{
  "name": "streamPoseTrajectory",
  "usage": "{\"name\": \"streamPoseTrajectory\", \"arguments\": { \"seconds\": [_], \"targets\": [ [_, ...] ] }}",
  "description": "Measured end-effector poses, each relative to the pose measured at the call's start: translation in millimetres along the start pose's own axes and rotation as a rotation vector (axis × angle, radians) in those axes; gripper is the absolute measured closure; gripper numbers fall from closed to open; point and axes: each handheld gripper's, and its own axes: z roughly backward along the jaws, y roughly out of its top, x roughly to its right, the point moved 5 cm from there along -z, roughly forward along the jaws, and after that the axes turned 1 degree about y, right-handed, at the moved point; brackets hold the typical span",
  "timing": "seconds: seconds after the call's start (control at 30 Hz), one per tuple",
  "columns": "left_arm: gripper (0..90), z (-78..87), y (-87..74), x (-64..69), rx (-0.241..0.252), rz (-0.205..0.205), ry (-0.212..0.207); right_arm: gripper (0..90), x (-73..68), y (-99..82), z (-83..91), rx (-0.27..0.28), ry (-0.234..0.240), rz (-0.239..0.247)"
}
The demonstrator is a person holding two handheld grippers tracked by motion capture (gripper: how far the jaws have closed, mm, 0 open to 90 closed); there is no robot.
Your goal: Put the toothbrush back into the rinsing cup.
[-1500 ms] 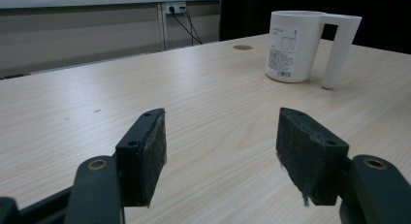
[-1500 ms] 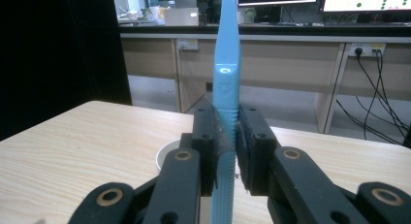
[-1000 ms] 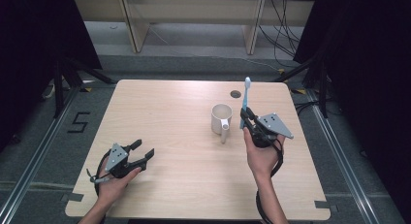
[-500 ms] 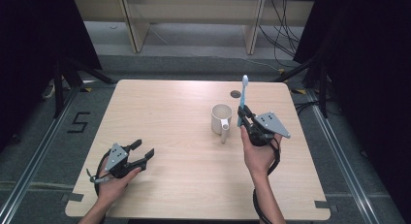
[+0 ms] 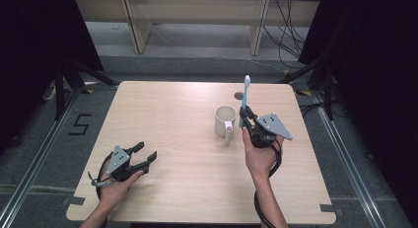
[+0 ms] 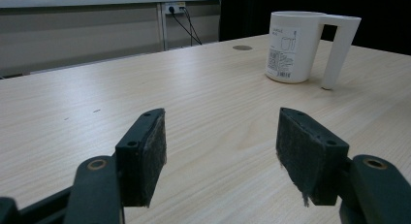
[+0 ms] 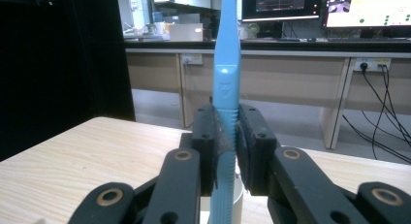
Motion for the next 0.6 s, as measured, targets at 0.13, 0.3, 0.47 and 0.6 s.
{"name": "streamPoseTrajectory", "arguments": {
  "seconds": [0.13, 0.3, 0.47, 0.6],
  "targets": [
    [34.9, 0.1, 0.0, 0.2, 0.000, -0.001, -0.002, 79.3, -1.7, 0.9, -2.0, 0.014, -0.001, -0.001],
    [34.9, 0.0, 0.0, 0.2, 0.001, 0.000, -0.003, 79.3, -4.9, 1.9, -5.4, 0.023, 0.013, 0.001],
    [34.9, 0.2, 0.0, 0.3, -0.002, 0.000, -0.001, 79.3, -6.6, 2.0, -6.5, 0.014, 0.007, 0.018],
    [34.9, -0.1, 0.1, 0.3, 0.002, -0.002, -0.003, 79.3, -11.2, 0.3, -9.5, 0.016, 0.016, 0.001]
  ]
}}
